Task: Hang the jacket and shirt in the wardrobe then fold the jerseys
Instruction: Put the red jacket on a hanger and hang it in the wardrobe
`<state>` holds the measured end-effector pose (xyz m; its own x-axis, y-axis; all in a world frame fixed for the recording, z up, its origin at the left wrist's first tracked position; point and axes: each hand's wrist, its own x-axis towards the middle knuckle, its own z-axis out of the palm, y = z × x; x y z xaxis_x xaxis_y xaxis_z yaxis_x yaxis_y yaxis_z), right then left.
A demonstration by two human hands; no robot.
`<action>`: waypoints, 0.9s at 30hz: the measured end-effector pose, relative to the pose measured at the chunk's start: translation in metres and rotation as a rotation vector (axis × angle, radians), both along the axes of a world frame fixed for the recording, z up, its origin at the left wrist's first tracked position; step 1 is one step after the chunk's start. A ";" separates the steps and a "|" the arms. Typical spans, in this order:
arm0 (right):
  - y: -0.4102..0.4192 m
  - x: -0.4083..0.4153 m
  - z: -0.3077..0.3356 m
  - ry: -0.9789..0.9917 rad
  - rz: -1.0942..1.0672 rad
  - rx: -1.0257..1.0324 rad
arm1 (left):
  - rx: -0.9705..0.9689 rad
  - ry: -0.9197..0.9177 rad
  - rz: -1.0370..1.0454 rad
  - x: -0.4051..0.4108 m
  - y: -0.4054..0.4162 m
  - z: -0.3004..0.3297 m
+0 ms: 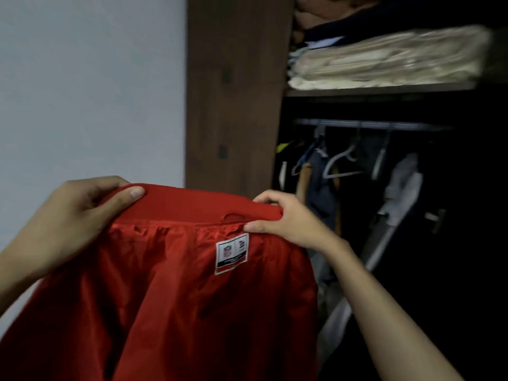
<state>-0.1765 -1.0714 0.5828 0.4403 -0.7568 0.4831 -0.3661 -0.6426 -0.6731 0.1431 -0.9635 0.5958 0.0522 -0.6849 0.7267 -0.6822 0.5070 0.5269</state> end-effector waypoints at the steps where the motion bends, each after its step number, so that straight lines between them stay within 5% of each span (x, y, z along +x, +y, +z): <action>1: -0.001 -0.010 0.000 0.006 -0.046 0.027 | -0.019 -0.018 -0.026 -0.005 -0.017 0.004; 9: -0.018 -0.101 -0.012 -0.051 -0.331 0.176 | -0.090 -0.249 -0.246 -0.084 -0.143 0.019; 15: -0.069 -0.164 -0.021 -0.077 -0.296 0.446 | -0.144 -0.265 -0.346 -0.151 -0.217 0.031; 22: -0.206 -0.229 0.048 -0.440 -1.036 0.002 | -0.194 -0.356 -0.379 -0.222 -0.273 0.064; 27: -0.319 -0.254 0.089 -0.566 -0.979 0.317 | -0.188 -0.419 -0.365 -0.248 -0.295 0.073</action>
<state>-0.4304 -1.3906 0.6714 -0.6135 -0.7749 0.1521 -0.2082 -0.0271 -0.9777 -0.1045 -1.2582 0.6687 -0.4810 -0.4621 0.7451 -0.5769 0.8067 0.1278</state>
